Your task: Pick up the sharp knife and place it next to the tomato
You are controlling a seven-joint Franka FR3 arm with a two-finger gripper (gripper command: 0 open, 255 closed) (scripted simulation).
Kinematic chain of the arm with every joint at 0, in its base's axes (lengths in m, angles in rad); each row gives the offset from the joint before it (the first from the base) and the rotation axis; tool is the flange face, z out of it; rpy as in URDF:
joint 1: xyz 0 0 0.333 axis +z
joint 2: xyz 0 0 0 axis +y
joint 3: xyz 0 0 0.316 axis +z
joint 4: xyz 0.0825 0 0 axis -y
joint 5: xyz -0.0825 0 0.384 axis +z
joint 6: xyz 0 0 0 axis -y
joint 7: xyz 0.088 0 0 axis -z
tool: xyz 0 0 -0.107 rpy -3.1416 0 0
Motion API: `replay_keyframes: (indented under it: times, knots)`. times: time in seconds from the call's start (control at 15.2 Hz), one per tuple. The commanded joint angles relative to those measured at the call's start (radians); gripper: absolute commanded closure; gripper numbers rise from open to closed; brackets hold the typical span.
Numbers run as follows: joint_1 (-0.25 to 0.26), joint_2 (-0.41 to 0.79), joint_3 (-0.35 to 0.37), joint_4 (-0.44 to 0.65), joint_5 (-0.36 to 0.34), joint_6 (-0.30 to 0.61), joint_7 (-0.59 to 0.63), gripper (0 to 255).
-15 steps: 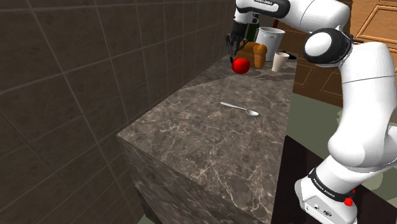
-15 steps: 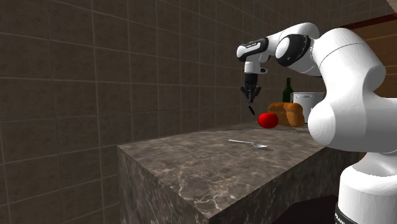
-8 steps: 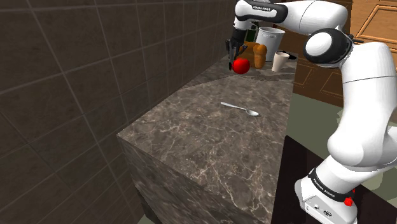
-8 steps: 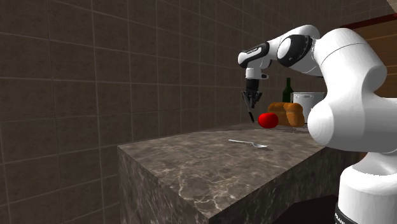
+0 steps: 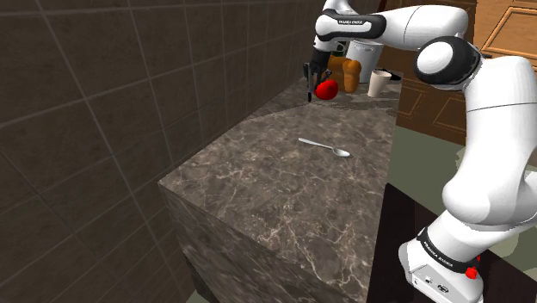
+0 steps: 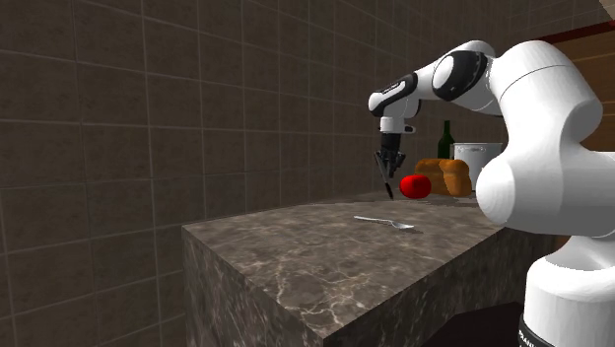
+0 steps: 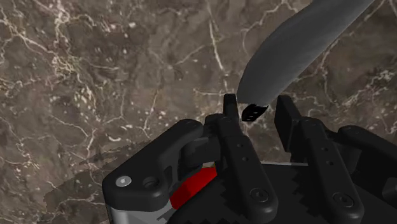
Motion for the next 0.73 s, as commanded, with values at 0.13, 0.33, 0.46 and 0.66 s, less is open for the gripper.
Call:
replay_keyframes:
  times: [0.13,0.33,0.46,0.66]
  knots:
    - [-0.009,-0.003,-0.001,-0.063,-0.001,0.059,0.004,255]
    - [-0.013,0.001,-0.002,-0.098,-0.003,0.097,0.006,255]
    - [-0.015,0.005,-0.004,-0.120,-0.005,0.122,0.007,255]
    - [-0.018,0.012,-0.006,-0.148,-0.008,0.157,0.009,255]
